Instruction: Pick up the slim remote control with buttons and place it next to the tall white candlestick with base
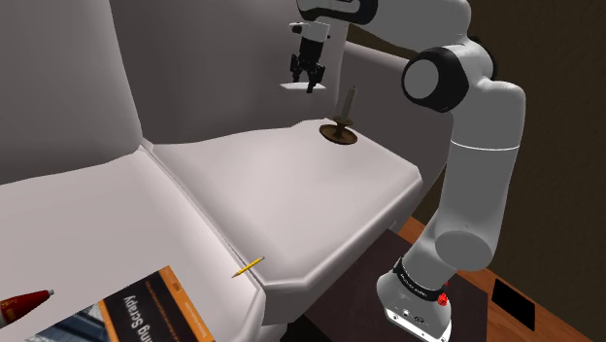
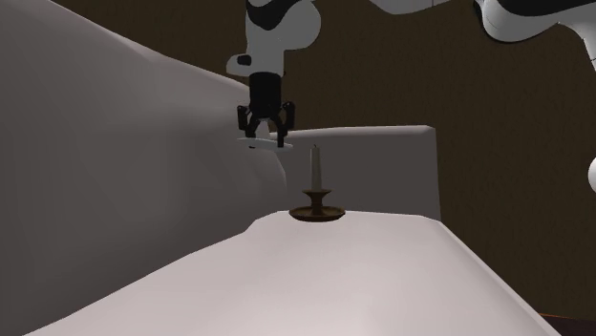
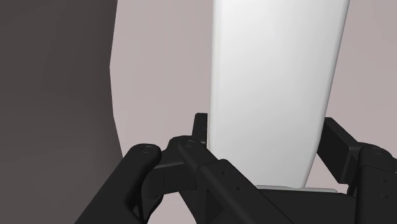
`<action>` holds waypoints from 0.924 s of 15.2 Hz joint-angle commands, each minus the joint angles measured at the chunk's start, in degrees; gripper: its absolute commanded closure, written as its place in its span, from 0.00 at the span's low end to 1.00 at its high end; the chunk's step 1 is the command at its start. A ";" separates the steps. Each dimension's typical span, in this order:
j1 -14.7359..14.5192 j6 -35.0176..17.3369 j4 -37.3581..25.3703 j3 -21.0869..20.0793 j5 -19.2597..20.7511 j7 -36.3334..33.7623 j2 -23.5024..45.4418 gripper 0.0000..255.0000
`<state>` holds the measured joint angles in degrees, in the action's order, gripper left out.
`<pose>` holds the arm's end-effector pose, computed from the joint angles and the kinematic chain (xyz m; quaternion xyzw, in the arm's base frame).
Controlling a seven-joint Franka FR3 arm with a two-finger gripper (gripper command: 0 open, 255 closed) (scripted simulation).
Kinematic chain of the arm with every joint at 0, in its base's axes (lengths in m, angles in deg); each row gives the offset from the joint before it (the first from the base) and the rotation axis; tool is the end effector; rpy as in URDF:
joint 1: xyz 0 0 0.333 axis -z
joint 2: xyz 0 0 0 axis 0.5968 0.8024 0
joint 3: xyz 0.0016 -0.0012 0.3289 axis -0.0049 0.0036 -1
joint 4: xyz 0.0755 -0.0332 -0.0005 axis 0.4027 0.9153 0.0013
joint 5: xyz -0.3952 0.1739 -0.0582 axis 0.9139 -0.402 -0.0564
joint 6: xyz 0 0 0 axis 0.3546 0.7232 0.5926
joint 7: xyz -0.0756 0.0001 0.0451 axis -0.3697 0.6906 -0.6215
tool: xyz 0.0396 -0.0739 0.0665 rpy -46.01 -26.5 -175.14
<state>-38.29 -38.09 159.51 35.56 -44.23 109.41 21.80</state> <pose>0.6868 -0.1927 0.5608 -0.7468 -0.6651 0.0051 0.0007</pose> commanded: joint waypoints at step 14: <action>-1.24 -12.03 12.83 -0.27 0.14 0.21 -0.83 1.00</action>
<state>-39.57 -49.18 171.65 35.31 -44.00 109.50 20.76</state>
